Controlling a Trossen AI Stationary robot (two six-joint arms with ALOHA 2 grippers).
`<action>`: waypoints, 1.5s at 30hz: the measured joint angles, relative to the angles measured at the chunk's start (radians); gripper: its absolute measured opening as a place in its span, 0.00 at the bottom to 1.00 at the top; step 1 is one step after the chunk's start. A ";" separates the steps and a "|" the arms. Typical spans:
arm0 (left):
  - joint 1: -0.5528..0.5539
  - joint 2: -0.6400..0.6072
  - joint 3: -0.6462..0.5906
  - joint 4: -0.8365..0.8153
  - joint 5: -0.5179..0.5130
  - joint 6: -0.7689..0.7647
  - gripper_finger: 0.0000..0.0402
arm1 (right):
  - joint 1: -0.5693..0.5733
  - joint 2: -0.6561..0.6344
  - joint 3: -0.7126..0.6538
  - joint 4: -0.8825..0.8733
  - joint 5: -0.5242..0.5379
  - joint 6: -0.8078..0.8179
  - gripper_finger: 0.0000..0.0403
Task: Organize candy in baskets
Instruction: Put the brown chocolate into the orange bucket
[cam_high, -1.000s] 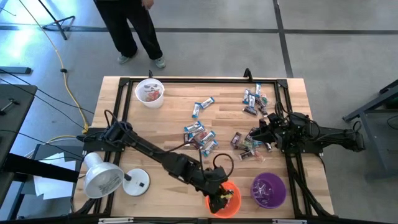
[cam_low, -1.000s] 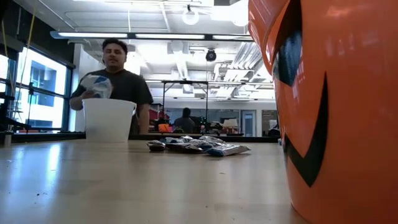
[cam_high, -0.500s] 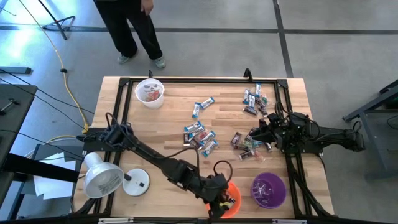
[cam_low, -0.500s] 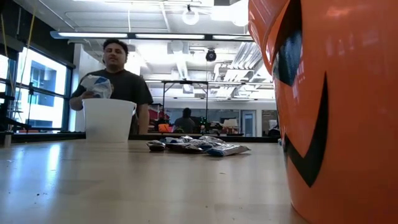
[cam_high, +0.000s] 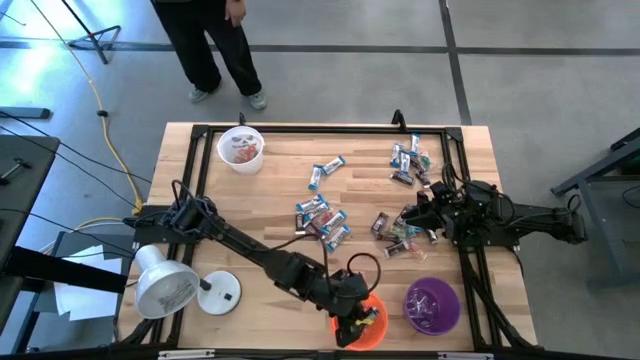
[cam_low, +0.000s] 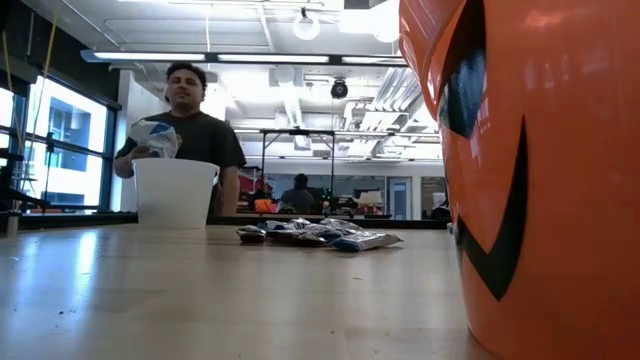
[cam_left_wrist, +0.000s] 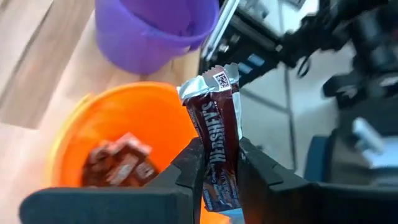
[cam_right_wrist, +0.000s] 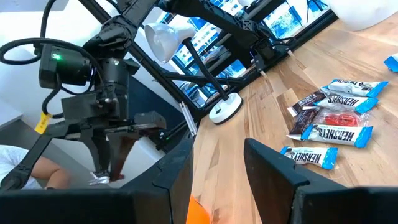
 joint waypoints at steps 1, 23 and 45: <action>0.005 0.000 0.000 -0.012 0.003 0.021 0.15 | 0.000 0.000 0.000 0.000 0.000 0.000 0.34; 0.076 0.000 0.000 -0.120 0.134 0.168 0.39 | 0.000 0.000 0.000 0.000 0.000 0.000 0.34; 0.257 -0.004 0.000 -0.694 -0.025 0.402 0.39 | 0.000 0.000 0.000 0.000 0.000 0.000 0.34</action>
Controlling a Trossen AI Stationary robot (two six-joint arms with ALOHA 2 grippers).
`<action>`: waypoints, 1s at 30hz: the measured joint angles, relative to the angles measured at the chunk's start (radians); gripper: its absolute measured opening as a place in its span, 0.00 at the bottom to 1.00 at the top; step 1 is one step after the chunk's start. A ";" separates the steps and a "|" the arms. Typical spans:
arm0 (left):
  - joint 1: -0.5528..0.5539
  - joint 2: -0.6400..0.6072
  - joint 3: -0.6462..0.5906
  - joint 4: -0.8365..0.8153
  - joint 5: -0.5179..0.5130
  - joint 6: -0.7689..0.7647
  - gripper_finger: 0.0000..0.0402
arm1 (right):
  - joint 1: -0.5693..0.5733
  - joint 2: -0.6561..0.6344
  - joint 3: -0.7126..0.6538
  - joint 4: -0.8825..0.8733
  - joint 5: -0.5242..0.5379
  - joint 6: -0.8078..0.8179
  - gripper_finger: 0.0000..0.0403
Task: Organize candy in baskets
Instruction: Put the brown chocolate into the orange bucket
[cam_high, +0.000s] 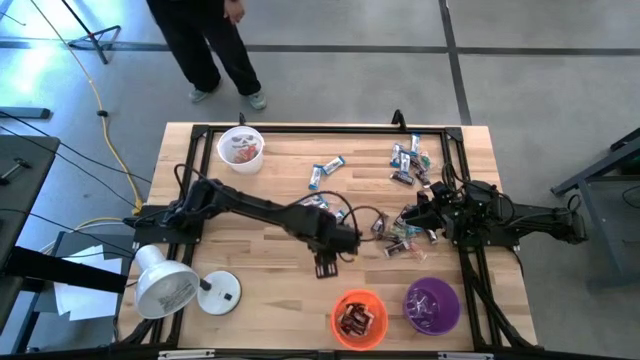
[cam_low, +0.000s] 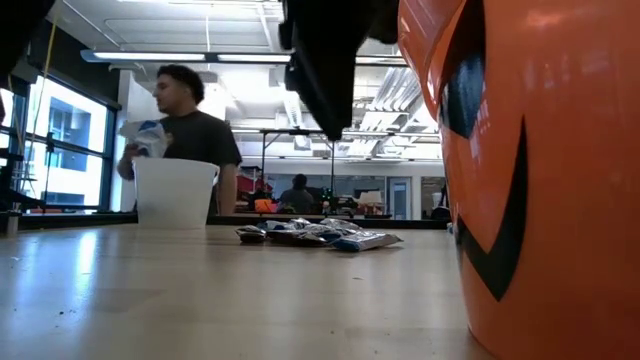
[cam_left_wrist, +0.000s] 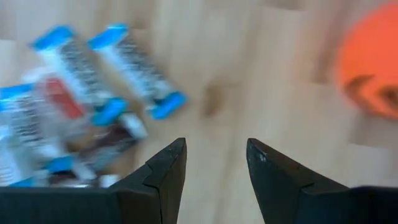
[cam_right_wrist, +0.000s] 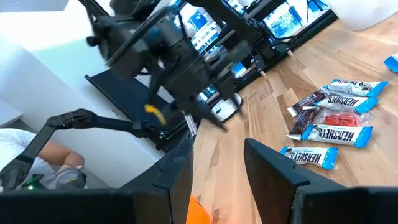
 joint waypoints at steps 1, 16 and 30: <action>0.009 0.000 0.000 -0.015 -0.029 0.009 0.39 | 0.000 0.000 0.000 0.000 0.000 0.000 0.34; 0.147 -0.061 -0.196 -0.042 -0.154 0.007 0.39 | 0.000 0.000 0.000 0.000 0.000 0.000 0.34; 0.256 -0.322 -0.720 0.451 -0.005 -0.301 0.39 | 0.000 0.000 0.000 0.000 0.000 0.000 0.34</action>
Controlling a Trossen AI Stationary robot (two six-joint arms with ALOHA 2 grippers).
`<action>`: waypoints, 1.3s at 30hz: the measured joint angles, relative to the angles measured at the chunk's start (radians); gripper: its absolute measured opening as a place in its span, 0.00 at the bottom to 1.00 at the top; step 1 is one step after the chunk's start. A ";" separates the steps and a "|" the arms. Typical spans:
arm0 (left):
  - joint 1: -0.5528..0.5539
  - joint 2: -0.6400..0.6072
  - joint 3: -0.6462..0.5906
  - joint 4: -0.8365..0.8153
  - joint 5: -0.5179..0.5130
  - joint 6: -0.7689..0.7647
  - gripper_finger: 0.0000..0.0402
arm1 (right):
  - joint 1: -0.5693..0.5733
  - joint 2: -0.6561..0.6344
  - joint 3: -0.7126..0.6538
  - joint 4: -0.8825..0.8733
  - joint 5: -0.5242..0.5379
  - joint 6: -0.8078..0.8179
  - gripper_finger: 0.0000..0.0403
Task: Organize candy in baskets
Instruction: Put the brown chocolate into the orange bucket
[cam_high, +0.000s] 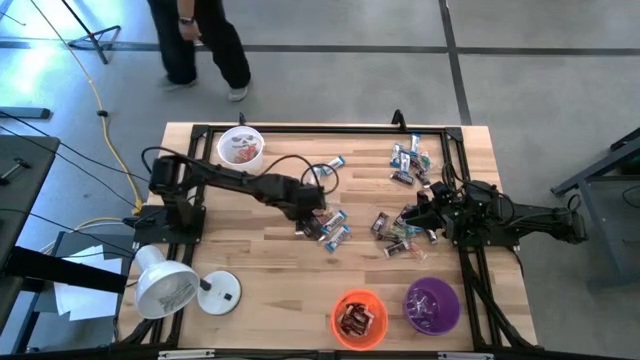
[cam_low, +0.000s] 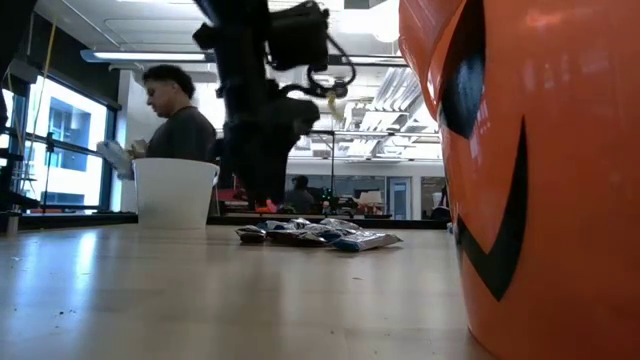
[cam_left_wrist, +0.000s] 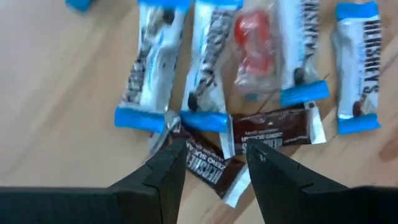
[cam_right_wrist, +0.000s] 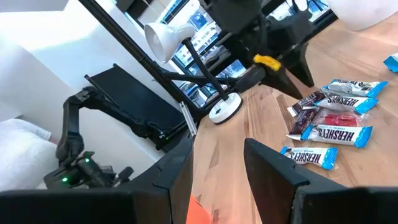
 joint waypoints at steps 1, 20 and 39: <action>0.006 -0.004 -0.017 0.024 0.018 -0.026 0.39 | 0.000 0.000 0.000 0.000 0.000 0.000 0.34; -0.015 -0.008 -0.047 0.016 0.004 -0.422 0.39 | 0.000 0.000 0.000 0.000 0.000 0.000 0.34; -0.035 0.041 -0.072 0.051 -0.044 -0.492 0.39 | 0.000 0.001 0.000 0.000 0.000 0.000 0.34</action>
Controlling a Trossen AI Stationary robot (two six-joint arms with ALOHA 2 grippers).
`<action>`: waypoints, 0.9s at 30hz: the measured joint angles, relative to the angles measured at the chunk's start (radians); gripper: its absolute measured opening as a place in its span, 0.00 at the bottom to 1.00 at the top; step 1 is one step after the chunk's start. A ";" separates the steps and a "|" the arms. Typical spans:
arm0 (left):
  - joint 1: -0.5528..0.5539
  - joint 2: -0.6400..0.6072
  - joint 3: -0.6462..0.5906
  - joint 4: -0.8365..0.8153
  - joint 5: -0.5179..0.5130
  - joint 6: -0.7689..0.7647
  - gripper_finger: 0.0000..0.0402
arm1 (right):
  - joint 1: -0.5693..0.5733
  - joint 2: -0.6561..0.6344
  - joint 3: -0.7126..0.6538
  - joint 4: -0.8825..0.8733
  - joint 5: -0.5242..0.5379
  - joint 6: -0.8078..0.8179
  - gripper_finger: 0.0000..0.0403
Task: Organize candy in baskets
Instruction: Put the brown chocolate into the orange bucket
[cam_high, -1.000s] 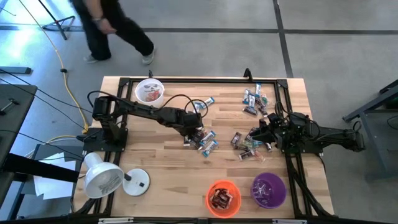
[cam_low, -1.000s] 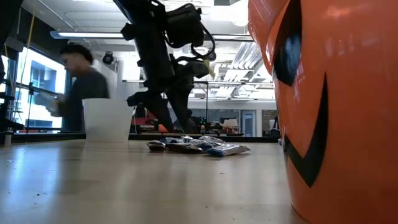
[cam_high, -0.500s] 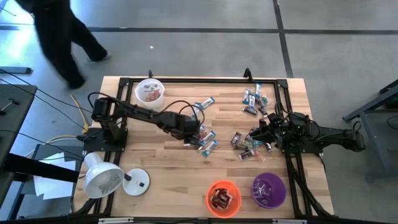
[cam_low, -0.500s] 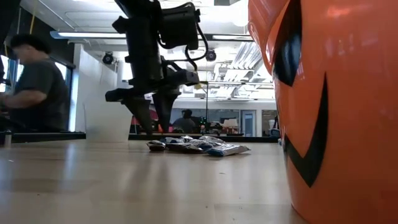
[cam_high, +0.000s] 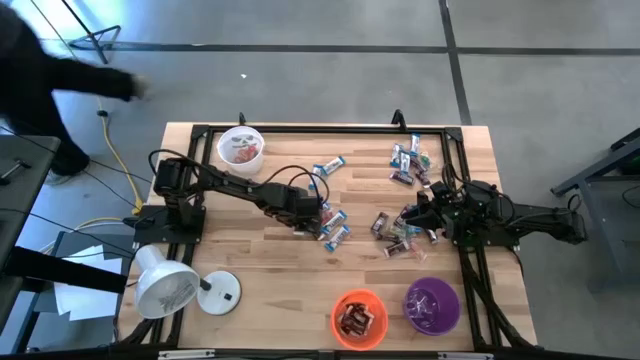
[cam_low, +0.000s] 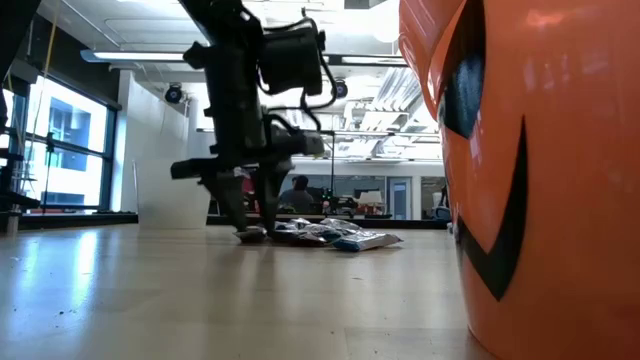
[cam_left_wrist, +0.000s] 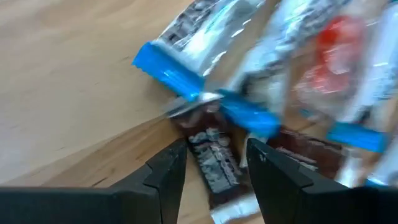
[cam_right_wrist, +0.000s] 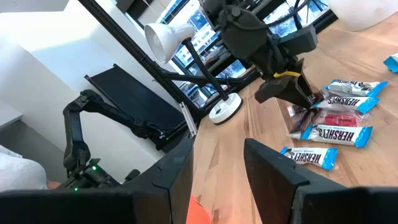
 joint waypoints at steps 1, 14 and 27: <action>0.000 0.000 -0.010 -0.002 0.000 -0.007 0.39 | 0.000 0.002 0.000 0.001 0.000 0.000 0.34; -0.002 0.030 -0.020 0.032 -0.014 -0.034 0.39 | 0.000 0.006 0.000 0.000 0.000 0.000 0.34; 0.004 0.020 0.044 -0.025 0.136 0.073 0.39 | 0.000 0.006 0.000 0.000 0.000 0.000 0.34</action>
